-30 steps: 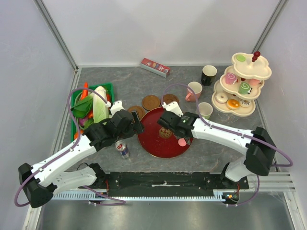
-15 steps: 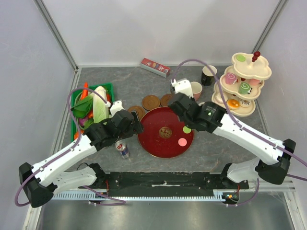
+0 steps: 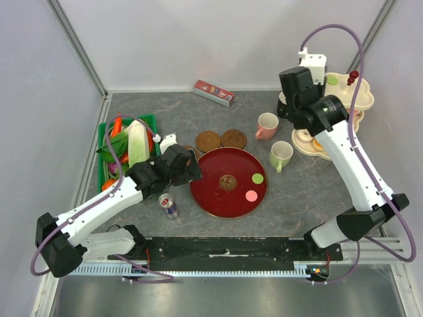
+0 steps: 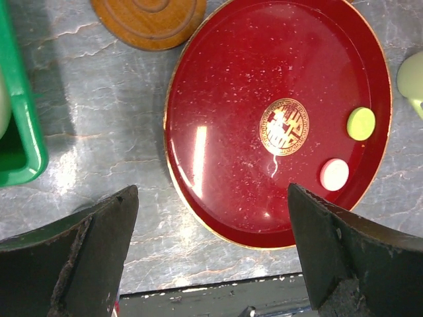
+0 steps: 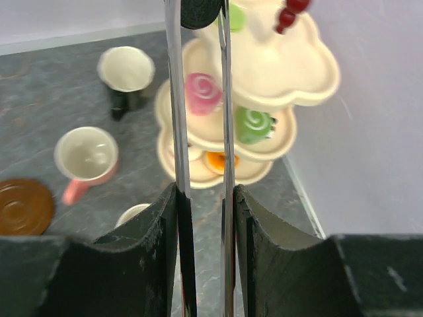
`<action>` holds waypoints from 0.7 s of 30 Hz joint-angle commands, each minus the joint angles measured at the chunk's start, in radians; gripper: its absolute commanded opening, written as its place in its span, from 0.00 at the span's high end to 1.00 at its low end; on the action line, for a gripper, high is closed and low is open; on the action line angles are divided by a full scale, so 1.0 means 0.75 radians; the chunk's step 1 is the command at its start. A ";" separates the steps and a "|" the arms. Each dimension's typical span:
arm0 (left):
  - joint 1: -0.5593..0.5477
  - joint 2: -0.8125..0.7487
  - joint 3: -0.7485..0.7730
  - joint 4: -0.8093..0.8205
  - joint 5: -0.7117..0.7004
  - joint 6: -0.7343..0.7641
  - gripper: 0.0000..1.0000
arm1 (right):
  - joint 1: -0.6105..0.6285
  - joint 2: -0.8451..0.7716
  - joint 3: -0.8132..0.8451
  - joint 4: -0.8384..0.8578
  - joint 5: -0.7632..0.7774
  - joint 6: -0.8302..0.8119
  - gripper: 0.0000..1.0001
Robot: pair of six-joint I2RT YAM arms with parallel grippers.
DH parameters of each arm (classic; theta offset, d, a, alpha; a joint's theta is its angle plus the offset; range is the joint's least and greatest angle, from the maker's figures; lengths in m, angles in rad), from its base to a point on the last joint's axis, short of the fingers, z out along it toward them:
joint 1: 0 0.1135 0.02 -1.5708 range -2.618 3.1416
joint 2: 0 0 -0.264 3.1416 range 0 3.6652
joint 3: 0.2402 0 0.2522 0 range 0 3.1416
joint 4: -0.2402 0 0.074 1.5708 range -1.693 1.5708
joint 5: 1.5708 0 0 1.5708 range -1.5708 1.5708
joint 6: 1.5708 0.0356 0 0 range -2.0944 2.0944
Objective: Serve the afternoon tea
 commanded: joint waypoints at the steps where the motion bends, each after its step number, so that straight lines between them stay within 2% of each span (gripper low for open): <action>1: 0.096 0.071 0.085 0.133 0.135 0.159 0.01 | -0.174 0.005 0.008 -0.004 -0.066 -0.055 0.59; 7: 0.248 0.220 0.157 0.205 0.309 0.349 0.01 | -0.359 -0.012 -0.062 -0.006 -0.160 -0.057 0.59; 12: 0.301 0.324 0.192 0.217 0.338 0.439 0.01 | -0.381 -0.100 -0.113 -0.030 -0.242 -0.042 0.59; 18: 0.354 0.429 0.223 0.244 0.404 0.513 0.01 | -0.435 -0.139 -0.183 -0.055 -0.226 -0.061 0.59; 21: 0.361 0.478 0.261 0.275 0.463 0.627 0.01 | -0.471 -0.128 -0.174 -0.053 -0.226 -0.073 0.58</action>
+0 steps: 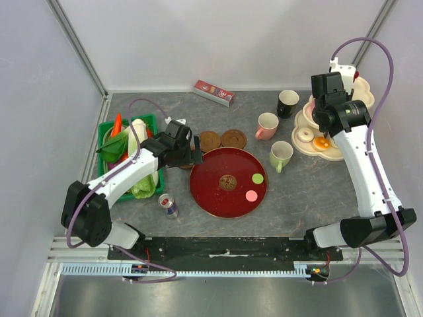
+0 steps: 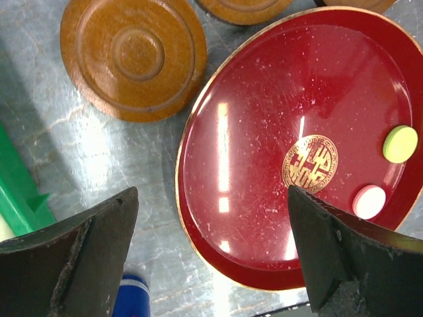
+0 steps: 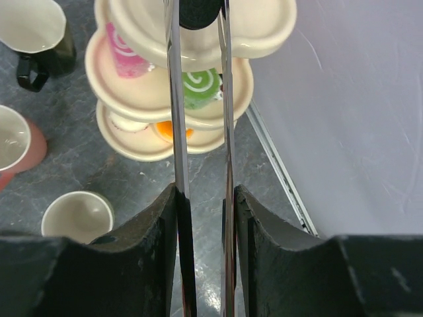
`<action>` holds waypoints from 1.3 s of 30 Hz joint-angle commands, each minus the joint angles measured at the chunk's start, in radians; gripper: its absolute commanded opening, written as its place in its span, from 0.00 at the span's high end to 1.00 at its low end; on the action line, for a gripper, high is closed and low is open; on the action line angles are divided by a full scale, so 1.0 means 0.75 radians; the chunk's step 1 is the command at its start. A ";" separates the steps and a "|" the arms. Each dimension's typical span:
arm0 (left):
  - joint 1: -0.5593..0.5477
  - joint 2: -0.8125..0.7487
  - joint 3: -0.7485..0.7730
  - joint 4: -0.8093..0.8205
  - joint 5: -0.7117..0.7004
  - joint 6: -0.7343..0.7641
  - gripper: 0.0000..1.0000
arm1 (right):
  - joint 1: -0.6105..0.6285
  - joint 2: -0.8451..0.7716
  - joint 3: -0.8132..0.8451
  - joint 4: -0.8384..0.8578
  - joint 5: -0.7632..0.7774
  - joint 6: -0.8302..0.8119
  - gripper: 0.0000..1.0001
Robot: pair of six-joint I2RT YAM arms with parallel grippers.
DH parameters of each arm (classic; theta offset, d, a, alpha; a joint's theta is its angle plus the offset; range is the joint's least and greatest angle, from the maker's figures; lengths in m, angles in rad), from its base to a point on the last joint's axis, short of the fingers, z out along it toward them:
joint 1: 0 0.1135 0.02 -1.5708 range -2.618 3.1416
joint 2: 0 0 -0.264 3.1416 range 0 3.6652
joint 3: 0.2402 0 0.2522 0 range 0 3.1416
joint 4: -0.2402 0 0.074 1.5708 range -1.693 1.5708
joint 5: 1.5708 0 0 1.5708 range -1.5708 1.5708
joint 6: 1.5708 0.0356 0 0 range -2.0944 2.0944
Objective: Serve the afternoon tea
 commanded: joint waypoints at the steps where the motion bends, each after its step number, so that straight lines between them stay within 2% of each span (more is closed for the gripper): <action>1: 0.015 0.065 0.103 0.091 0.111 0.233 0.01 | -0.052 -0.019 0.010 0.015 0.010 -0.031 0.58; 7: 0.015 0.210 0.193 0.115 0.208 0.448 0.02 | -0.078 0.004 -0.004 0.023 -0.033 -0.049 0.55; 14: 0.015 0.352 0.263 0.119 0.226 0.489 0.05 | -0.101 0.043 0.014 0.044 -0.057 -0.061 0.53; 20: 0.015 0.397 0.267 0.136 0.222 0.548 0.06 | -0.101 0.016 0.020 0.050 -0.115 -0.059 0.44; 28: 0.017 0.468 0.289 0.132 0.234 0.610 0.08 | -0.101 -0.041 0.065 0.058 -0.117 -0.059 0.43; 35: 0.013 0.544 0.314 0.128 0.257 0.648 0.14 | -0.101 -0.090 0.153 0.058 -0.155 -0.082 0.44; 39: 0.013 0.562 0.322 0.158 0.334 0.704 0.16 | -0.101 -0.135 0.141 0.062 -0.217 -0.082 0.44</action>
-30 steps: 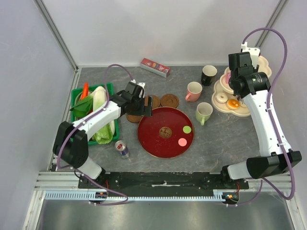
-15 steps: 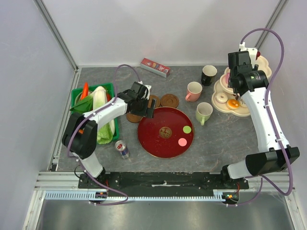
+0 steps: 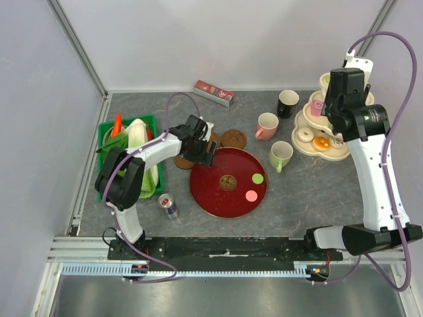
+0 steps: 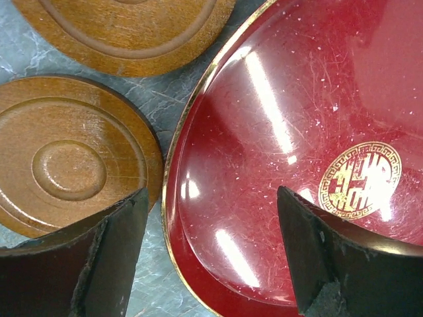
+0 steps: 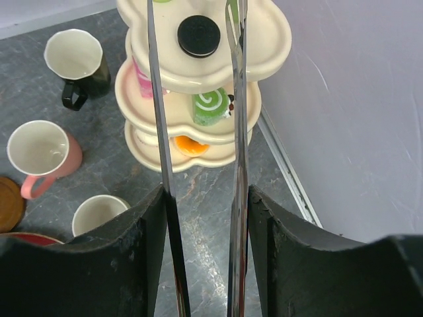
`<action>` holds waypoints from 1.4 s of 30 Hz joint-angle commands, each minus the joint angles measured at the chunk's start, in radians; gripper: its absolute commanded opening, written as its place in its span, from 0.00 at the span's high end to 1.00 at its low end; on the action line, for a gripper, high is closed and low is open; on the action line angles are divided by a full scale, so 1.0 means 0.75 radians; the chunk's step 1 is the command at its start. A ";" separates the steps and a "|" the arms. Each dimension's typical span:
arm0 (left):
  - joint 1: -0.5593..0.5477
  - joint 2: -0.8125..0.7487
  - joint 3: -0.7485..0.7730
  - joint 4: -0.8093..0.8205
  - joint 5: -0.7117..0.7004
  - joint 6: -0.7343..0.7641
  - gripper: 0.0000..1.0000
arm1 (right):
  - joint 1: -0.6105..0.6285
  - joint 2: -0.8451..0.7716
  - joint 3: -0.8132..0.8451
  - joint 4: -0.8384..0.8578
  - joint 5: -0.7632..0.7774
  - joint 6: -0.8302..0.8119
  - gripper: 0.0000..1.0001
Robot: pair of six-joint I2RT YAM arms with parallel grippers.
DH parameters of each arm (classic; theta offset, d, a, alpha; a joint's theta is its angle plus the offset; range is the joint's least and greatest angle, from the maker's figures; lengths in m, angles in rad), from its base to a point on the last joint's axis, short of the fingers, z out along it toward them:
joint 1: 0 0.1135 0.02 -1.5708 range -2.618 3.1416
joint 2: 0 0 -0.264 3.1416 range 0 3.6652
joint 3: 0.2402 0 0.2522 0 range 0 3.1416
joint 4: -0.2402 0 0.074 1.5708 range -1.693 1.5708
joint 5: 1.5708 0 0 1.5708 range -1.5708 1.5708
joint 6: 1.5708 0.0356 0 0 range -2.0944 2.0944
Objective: Serve the afternoon tea
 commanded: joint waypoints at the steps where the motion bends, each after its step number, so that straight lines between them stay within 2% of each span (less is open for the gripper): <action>1: -0.004 0.024 0.068 0.067 0.096 0.124 0.16 | -0.004 -0.079 0.040 0.048 -0.073 -0.020 0.44; 8: -0.012 0.155 0.197 0.020 0.084 0.161 0.24 | -0.004 -0.150 0.024 0.064 -0.190 -0.022 0.45; 13: -0.018 0.225 0.234 -0.019 0.069 0.159 0.36 | -0.004 -0.203 -0.017 0.072 -0.327 -0.018 0.45; 16: -0.031 0.221 0.208 -0.021 0.045 0.131 0.48 | -0.004 -0.224 -0.036 0.072 -0.441 -0.006 0.44; 20: -0.049 0.170 0.126 -0.031 -0.022 0.055 0.78 | 0.034 -0.203 -0.036 0.062 -0.619 0.008 0.43; 25: -0.061 0.027 -0.095 -0.033 -0.116 -0.076 0.82 | 0.251 -0.209 -0.099 0.093 -0.650 0.039 0.43; 31: -0.070 -0.217 -0.381 -0.066 -0.204 -0.390 0.83 | 0.501 -0.212 -0.236 0.162 -0.644 0.090 0.45; 35: -0.080 -0.348 -0.500 -0.113 -0.231 -0.616 0.85 | 0.633 -0.218 -0.344 0.197 -0.591 0.127 0.46; 36: -0.082 -0.368 -0.518 -0.135 -0.253 -0.681 0.87 | 0.670 -0.216 -0.371 0.203 -0.573 0.133 0.46; 38: -0.082 -0.417 -0.549 -0.170 -0.276 -0.810 0.96 | 0.748 -0.210 -0.414 0.205 -0.540 0.147 0.46; 42: -0.102 -0.475 -0.617 -0.192 -0.294 -1.059 0.98 | 0.914 -0.181 -0.492 0.195 -0.407 0.204 0.46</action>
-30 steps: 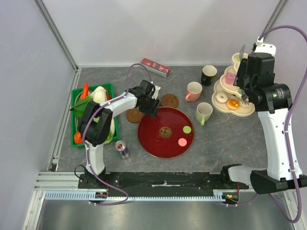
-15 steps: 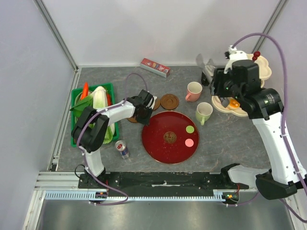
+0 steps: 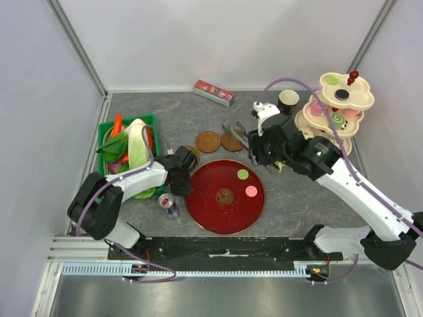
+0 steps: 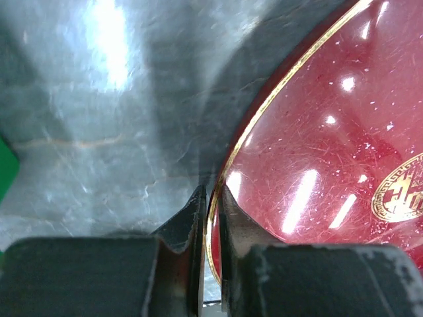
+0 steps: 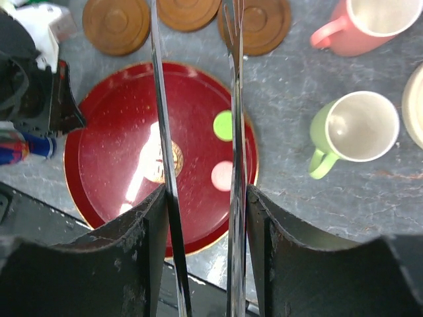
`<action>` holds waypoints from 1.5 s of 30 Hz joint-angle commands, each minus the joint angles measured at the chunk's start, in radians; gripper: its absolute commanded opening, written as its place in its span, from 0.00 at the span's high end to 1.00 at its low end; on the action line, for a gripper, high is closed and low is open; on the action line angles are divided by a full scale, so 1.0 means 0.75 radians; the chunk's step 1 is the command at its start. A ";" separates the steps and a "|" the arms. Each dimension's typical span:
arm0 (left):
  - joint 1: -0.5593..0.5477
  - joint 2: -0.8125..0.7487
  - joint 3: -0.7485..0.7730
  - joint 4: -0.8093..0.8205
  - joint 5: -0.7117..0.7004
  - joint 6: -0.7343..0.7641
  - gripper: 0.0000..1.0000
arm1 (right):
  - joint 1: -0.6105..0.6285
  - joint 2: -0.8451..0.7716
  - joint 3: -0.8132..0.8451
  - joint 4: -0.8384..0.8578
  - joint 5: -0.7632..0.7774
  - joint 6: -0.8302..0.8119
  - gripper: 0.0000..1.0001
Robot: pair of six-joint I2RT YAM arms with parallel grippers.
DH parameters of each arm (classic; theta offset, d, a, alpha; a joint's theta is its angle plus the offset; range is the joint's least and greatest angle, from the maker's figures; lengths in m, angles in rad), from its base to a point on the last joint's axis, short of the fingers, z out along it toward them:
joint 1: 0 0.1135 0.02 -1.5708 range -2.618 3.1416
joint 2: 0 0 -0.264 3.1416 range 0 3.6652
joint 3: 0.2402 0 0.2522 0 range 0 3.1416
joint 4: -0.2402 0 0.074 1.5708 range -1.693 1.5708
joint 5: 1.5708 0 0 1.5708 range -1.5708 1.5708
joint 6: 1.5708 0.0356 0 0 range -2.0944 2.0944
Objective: Serve the afternoon tea
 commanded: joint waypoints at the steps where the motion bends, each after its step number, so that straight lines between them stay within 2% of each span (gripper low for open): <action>1: -0.026 -0.078 -0.066 -0.087 -0.093 -0.425 0.98 | 0.163 0.027 -0.071 0.052 0.168 0.084 0.46; 6: -0.159 -0.168 -0.130 -0.109 -0.120 -0.681 0.98 | 0.298 0.055 -0.153 0.023 0.295 0.192 0.47; 10: -0.257 -0.248 -0.165 -0.115 -0.126 -0.791 0.80 | 0.343 0.051 -0.222 -0.016 0.352 0.264 0.47; 12: -0.267 -0.281 -0.175 -0.122 -0.116 -0.793 0.75 | 0.359 0.047 -0.267 -0.020 0.362 0.289 0.47; 17: -0.284 -0.336 -0.144 -0.128 -0.144 -0.757 0.49 | 0.418 0.070 -0.333 -0.024 0.370 0.334 0.47; 25: -0.284 -0.320 0.101 -0.148 -0.244 -0.548 0.27 | 0.468 0.127 -0.366 -0.087 0.450 0.383 0.47; 35: -0.286 -0.211 0.283 -0.150 -0.251 -0.421 0.18 | 0.468 0.200 -0.411 -0.077 0.479 0.424 0.46; 39: -0.282 -0.254 0.279 -0.166 -0.285 -0.407 0.15 | 0.470 0.243 -0.419 -0.046 0.456 0.428 0.46; 42: -0.282 -0.318 0.251 -0.195 -0.336 -0.417 0.05 | 0.468 0.260 -0.423 -0.030 0.448 0.428 0.46; 45: -0.280 -0.379 0.218 -0.216 -0.369 -0.433 0.04 | 0.468 0.288 -0.425 -0.018 0.448 0.428 0.46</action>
